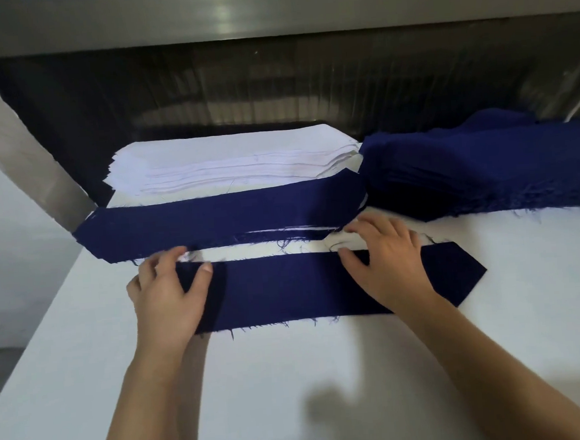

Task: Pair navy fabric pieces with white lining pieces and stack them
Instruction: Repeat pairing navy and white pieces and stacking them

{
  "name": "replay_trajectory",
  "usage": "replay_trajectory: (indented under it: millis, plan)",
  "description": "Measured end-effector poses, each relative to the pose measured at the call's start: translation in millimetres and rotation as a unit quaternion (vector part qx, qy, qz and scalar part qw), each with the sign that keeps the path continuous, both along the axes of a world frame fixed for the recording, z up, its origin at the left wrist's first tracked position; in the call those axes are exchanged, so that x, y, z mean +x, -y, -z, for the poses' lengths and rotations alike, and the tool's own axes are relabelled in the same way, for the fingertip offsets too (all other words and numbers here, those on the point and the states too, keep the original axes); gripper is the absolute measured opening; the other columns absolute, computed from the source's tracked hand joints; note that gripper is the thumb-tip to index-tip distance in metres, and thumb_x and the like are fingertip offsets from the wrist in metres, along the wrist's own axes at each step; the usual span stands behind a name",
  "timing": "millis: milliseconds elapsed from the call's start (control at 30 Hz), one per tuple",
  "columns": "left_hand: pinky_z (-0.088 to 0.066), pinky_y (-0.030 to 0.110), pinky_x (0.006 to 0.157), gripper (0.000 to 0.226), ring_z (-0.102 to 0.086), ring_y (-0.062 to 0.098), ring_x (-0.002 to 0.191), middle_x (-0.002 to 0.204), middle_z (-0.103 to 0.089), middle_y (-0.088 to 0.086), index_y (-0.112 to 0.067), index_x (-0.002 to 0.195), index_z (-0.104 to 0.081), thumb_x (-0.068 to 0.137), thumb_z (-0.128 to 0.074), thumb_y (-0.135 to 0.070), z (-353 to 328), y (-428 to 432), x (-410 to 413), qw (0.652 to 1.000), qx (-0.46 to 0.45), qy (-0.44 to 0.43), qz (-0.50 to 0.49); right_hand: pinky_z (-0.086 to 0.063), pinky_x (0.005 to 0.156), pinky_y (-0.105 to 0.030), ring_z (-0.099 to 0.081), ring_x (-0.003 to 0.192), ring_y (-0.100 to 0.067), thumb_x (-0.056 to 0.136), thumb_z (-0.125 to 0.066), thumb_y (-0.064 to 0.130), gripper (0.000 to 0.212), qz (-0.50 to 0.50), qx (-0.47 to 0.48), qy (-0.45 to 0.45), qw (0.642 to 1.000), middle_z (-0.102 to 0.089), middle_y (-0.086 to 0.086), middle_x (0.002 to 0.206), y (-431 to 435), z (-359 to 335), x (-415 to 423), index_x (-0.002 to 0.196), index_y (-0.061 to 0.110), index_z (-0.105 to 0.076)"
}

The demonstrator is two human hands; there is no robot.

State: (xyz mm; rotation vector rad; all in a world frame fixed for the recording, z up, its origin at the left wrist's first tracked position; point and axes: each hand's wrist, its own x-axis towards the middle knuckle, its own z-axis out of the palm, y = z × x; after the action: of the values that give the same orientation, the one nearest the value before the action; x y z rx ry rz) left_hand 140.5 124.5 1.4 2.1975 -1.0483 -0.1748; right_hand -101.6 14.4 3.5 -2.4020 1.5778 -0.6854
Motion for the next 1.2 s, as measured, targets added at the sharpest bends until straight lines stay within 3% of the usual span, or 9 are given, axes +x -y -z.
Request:
replay_trajectory:
  millis: [100,233,533,733,867,967,1200]
  plan:
    - [-0.014,0.032,0.11,0.039,-0.028,0.028,0.134,0.139,-0.043,0.015,-0.011,0.13,-0.053,0.094,-0.056,-0.028,-20.0,30.8,18.5,0.997,-0.066,0.019,-0.03,-0.025,0.102,-0.038,-0.034,0.128,-0.026,0.09,-0.057,0.028,0.04,-0.017,-0.013,0.032,0.999,-0.044,-0.003,0.139,35.1,-11.5,24.7,0.128,0.017,-0.054]
    - [-0.016,0.037,0.112,0.043,-0.022,0.034,0.136,0.146,-0.036,0.014,-0.015,0.135,-0.048,0.097,-0.05,-0.033,-40.1,79.4,36.3,0.997,-0.06,0.035,-0.043,-0.02,0.108,-0.037,-0.023,0.137,-0.026,0.093,-0.052,0.026,0.046,-0.009,0.001,0.088,0.996,-0.034,-0.007,0.147,78.3,-19.1,58.3,0.137,0.015,-0.045]
    - [-0.016,0.038,0.111,0.046,-0.019,0.032,0.139,0.149,-0.039,0.007,-0.02,0.14,-0.046,0.1,-0.039,-0.042,-33.0,147.8,73.1,0.995,-0.007,0.095,-0.011,-0.004,0.114,-0.039,-0.001,0.144,-0.027,0.098,-0.036,0.039,0.056,0.021,0.034,0.027,0.999,-0.008,-0.015,0.156,152.8,-12.5,108.9,0.149,0.02,-0.019]
    - [-0.013,0.043,0.112,0.071,-0.013,0.026,0.142,0.154,-0.032,0.0,-0.031,0.144,-0.038,0.087,-0.026,-0.072,-20.4,165.9,80.7,0.996,0.04,0.077,0.006,-0.001,0.115,-0.041,-0.004,0.144,-0.03,0.099,-0.027,0.046,0.054,0.066,0.022,-0.026,0.997,-0.012,-0.018,0.155,169.3,0.3,119.0,0.148,0.024,-0.022]
    - [-0.009,0.042,0.112,0.08,-0.009,0.023,0.143,0.157,-0.024,-0.003,-0.037,0.143,-0.038,0.077,-0.018,-0.077,-14.8,167.5,85.7,0.994,0.074,0.08,0.014,0.002,0.114,-0.043,-0.005,0.144,-0.029,0.098,-0.024,0.047,0.053,0.079,0.01,-0.062,0.995,-0.013,-0.016,0.155,172.5,4.7,121.0,0.146,0.026,-0.027]
    - [-0.009,0.043,0.112,0.064,-0.009,0.024,0.143,0.157,-0.024,-0.003,-0.036,0.143,-0.039,0.089,-0.034,-0.07,-9.2,167.7,89.8,0.991,0.08,0.111,0.015,0.005,0.114,-0.044,-0.007,0.144,-0.027,0.098,-0.026,0.046,0.053,0.078,-0.003,-0.069,0.995,-0.016,-0.013,0.155,173.0,5.0,121.3,0.146,0.024,-0.029]
    - [-0.014,0.04,0.107,0.053,-0.02,0.026,0.137,0.146,-0.042,-0.003,-0.019,0.134,-0.052,0.093,-0.048,-0.052,-10.5,171.8,89.6,0.99,0.031,0.14,0.011,0.009,0.11,-0.042,-0.015,0.142,-0.021,0.097,-0.034,0.039,0.046,0.057,-0.041,-0.064,0.995,-0.036,-0.002,0.148,172.1,0.3,117.9,0.138,0.02,-0.042]
